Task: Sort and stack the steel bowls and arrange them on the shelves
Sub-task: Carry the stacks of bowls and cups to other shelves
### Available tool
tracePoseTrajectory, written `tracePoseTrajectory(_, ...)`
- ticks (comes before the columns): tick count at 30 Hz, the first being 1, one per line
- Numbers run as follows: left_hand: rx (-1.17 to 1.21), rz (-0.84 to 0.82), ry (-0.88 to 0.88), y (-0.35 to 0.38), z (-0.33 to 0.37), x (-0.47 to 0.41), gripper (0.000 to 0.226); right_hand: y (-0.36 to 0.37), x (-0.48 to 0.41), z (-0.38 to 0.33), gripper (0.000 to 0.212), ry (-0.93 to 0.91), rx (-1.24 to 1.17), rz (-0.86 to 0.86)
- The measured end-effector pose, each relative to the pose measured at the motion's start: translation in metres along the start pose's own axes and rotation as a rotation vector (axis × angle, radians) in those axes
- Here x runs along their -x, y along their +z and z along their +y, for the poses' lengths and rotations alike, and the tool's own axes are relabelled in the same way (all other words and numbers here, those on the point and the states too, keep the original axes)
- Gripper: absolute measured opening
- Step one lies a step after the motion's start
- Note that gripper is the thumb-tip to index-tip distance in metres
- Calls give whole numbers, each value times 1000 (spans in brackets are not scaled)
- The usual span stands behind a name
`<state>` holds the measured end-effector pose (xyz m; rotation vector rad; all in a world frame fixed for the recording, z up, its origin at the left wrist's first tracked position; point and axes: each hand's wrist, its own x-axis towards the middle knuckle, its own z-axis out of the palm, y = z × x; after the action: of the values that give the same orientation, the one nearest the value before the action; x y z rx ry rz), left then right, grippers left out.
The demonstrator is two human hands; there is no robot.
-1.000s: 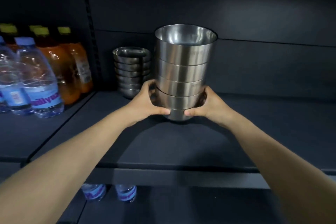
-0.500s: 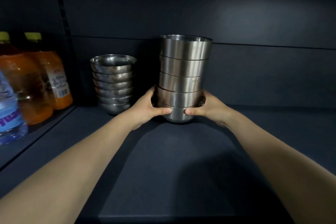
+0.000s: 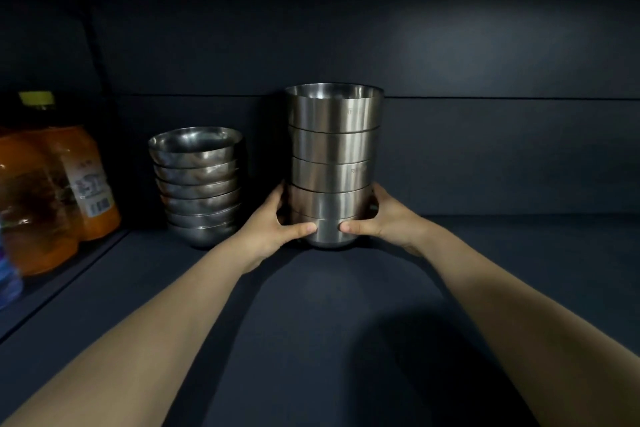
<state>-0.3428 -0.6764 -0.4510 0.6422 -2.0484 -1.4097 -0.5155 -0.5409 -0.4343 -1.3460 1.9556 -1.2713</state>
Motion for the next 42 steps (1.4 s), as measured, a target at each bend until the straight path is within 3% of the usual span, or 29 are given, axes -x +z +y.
tracePoseTrajectory(6,-80,56,-41,9,16,16,89,2,17,-14,80,23,-40,12)
tracePoseTrajectory(12,-147,84,-122,19,48,68,69,12,78,-43,89,211,-16,90)
tracePoseTrajectory(18,-411,-18,-42,10,107,163,42,19,166,-108,75,314,111,95)
tracePoseTrajectory(23,-640,-70,174,-4,177,252,22,11,246,-184,54,348,244,17)
tracePoseTrajectory(27,-700,-89,287,-16,248,307,20,-11,307,-250,62,297,390,-83)
tracePoseTrajectory(33,-1004,-284,205,-24,366,347,32,-77,378,-329,68,235,651,-172)
tracePoseTrajectory(38,-1235,-81,253,6,446,381,34,-159,431,-368,63,174,723,-108)
tracePoseTrajectory(42,-1254,-69,269,59,499,414,35,-219,478,-384,61,87,755,-50)
